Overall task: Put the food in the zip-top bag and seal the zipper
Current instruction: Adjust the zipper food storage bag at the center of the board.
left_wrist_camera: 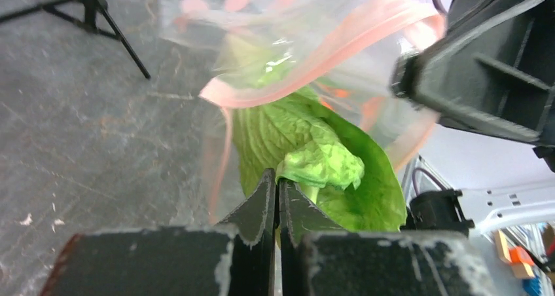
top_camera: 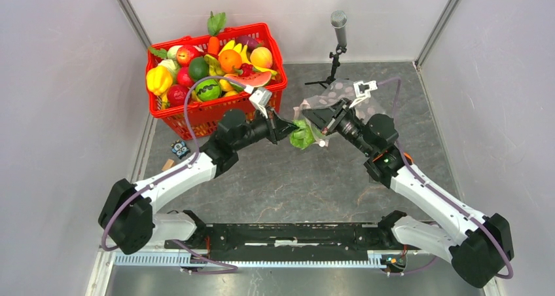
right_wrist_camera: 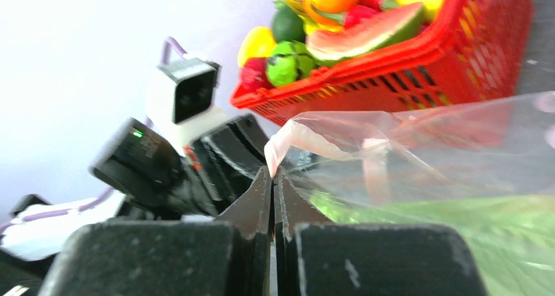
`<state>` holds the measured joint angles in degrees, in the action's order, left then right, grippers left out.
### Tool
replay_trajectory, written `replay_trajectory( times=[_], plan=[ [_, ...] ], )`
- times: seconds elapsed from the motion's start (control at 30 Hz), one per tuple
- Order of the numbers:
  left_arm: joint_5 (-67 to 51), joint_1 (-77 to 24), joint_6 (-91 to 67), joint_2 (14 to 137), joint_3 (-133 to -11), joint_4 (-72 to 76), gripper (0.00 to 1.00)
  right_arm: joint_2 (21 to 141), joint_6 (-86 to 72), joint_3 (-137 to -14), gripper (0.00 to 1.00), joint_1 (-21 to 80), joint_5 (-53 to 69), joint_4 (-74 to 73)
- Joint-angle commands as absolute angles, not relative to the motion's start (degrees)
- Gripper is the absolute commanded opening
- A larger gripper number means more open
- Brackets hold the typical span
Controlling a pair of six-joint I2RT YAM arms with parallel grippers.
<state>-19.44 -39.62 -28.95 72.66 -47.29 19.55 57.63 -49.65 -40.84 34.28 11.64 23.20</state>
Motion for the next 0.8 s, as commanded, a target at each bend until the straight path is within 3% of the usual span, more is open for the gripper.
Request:
replay_trajectory(
  times=[0.0,0.33,0.43,0.6,0.63,0.7,0.77],
  plan=[
    [-15.04,-39.73,-30.3,72.08,-43.66,39.83,0.02,58.49,-57.38,-47.19,0.0,35.07,18.91,34.12],
    [-0.3,-38.82,-34.32,68.98,-39.29,41.68,0.02,54.27,-47.88,-45.77,0.0,35.07,9.91,17.2],
    [-8.59,-38.32,-35.47,70.21,-40.56,44.57,0.02,54.52,-48.87,-42.58,0.0,35.15,9.95,17.53],
    [-22.03,-38.23,-32.21,72.85,-45.77,36.53,0.02,53.29,-51.32,-37.01,0.0,35.01,9.5,23.42],
    [-22.8,-38.23,-31.07,73.13,-46.42,33.86,0.07,52.86,-51.9,-35.98,0.0,35.02,8.68,24.01],
    [-22.48,-38.14,-26.84,73.89,-50.11,22.34,0.35,52.73,-52.47,-35.36,0.0,34.68,6.52,22.5],
    [-22.2,-37.78,-23.39,73.6,-51.17,15.77,0.39,52.82,-52.96,-34.37,0.0,34.24,6.15,22.68]
  ],
)
